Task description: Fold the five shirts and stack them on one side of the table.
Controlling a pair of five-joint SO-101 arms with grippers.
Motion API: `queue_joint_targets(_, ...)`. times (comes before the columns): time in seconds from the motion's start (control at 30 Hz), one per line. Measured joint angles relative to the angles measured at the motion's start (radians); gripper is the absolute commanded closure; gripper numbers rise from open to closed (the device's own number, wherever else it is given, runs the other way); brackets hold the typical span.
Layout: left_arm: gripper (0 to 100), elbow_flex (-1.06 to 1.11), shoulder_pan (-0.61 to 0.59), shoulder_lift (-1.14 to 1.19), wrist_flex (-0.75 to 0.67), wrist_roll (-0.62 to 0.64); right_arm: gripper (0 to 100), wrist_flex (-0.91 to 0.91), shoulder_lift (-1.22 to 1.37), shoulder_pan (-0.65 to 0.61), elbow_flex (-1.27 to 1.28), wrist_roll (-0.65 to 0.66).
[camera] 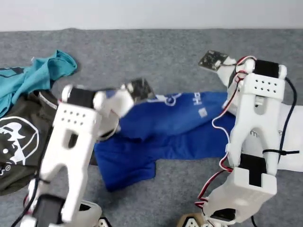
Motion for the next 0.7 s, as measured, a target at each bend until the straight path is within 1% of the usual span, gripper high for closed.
queue_joint_targets(0.1, 99, 0.146, 0.006, -0.106, -0.002, -0.012, 98.4, 0.078, 0.000, 0.000, 0.000, 0.000)
queue_joint_targets(0.2, 99, 0.258, 0.011, -0.184, -0.002, -0.014, 98.4, 0.087, 0.000, 0.000, 0.000, 0.000)
queue_joint_targets(0.33, 99, 0.354, 0.014, -0.233, -0.002, -0.028, 98.4, 0.087, 0.000, 0.000, 0.044, 0.000)
queue_joint_targets(0.43, 99, 0.371, 0.014, -0.236, -0.002, -0.037, 98.4, 0.068, 0.000, 0.008, 0.118, 0.000)
queue_joint_targets(0.6, 88, 0.381, 0.014, -0.236, -0.002, -0.058, 98.3, 0.000, 0.000, 0.037, 0.146, 0.000)
queue_joint_targets(0.7, 86, 0.381, 0.014, -0.238, -0.002, -0.058, 97.9, -0.021, 0.000, 0.040, 0.147, -0.002)
